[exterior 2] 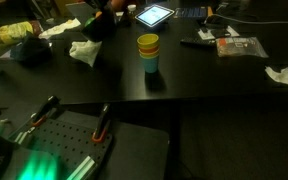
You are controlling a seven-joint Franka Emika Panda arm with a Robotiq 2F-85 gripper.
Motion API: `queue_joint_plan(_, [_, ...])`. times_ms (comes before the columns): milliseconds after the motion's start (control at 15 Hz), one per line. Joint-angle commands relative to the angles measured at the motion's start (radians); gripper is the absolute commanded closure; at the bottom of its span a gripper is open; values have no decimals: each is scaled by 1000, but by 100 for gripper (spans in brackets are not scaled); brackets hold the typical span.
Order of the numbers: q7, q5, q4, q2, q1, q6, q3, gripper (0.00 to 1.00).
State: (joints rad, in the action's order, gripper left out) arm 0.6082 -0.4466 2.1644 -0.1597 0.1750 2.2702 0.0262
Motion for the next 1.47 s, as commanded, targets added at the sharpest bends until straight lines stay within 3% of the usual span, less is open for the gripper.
queue_joint_plan(0, [39, -97, -39, -15, 47, -55, 32, 97])
queue_joint_plan(667, [29, -458, -87, -48, 174, -167, 146, 97])
queue_joint_plan(1400, [275, -856, -49, -47, 191, -157, 193, 97])
